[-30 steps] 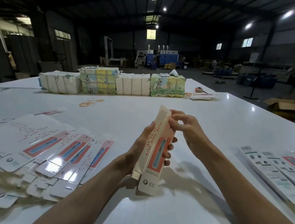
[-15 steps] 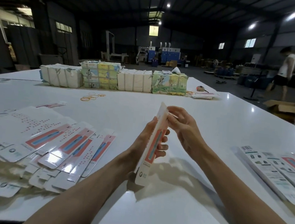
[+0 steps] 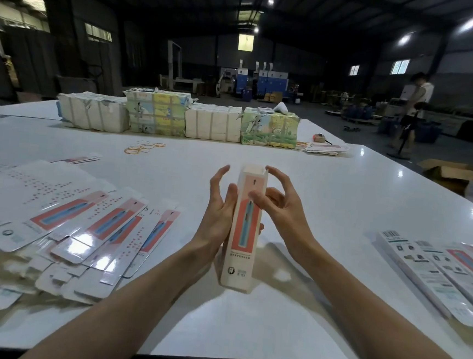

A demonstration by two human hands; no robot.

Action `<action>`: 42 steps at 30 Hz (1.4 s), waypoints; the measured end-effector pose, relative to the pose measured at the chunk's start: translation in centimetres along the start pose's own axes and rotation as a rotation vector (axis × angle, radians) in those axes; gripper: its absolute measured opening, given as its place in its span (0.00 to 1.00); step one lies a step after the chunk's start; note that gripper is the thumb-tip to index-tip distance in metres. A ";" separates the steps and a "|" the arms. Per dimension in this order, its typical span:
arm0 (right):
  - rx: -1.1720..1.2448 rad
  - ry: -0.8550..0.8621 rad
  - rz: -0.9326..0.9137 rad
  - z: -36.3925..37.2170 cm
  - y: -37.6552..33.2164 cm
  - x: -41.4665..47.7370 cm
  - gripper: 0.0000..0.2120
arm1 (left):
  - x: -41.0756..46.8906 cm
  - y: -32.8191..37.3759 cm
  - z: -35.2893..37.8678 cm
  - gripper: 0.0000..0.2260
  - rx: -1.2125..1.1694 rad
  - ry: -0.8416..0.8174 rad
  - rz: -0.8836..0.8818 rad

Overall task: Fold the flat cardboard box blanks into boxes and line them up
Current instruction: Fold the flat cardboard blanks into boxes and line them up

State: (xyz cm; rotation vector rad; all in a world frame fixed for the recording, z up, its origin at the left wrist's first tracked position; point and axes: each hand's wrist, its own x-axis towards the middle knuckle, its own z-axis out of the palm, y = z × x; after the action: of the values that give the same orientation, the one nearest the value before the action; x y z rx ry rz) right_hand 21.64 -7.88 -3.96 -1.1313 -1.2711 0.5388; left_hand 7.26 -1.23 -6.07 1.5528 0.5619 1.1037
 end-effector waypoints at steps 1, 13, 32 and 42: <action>0.006 -0.001 -0.002 0.0 -0.1 0.0 0.29 | 0.2 0.0 0.1 0.22 -0.023 -0.034 0.030; -0.050 -0.012 0.012 -0.4 -0.7 -0.1 0.25 | 0.0 0.3 1.0 0.46 -0.042 -0.184 -0.058; -0.026 0.108 0.135 -2.0 1.2 1.3 0.13 | 0.1 -0.4 1.0 0.43 0.125 -0.294 -0.137; -0.208 0.127 -0.099 -2.3 1.1 1.4 0.10 | 0.0 -0.2 0.7 0.43 0.103 -0.354 -0.153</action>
State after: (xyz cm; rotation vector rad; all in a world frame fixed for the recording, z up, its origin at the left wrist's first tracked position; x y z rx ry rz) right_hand 24.45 -7.13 -4.07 -1.2474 -1.2854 0.2604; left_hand 7.90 -1.54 -6.26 1.7157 0.4904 0.6727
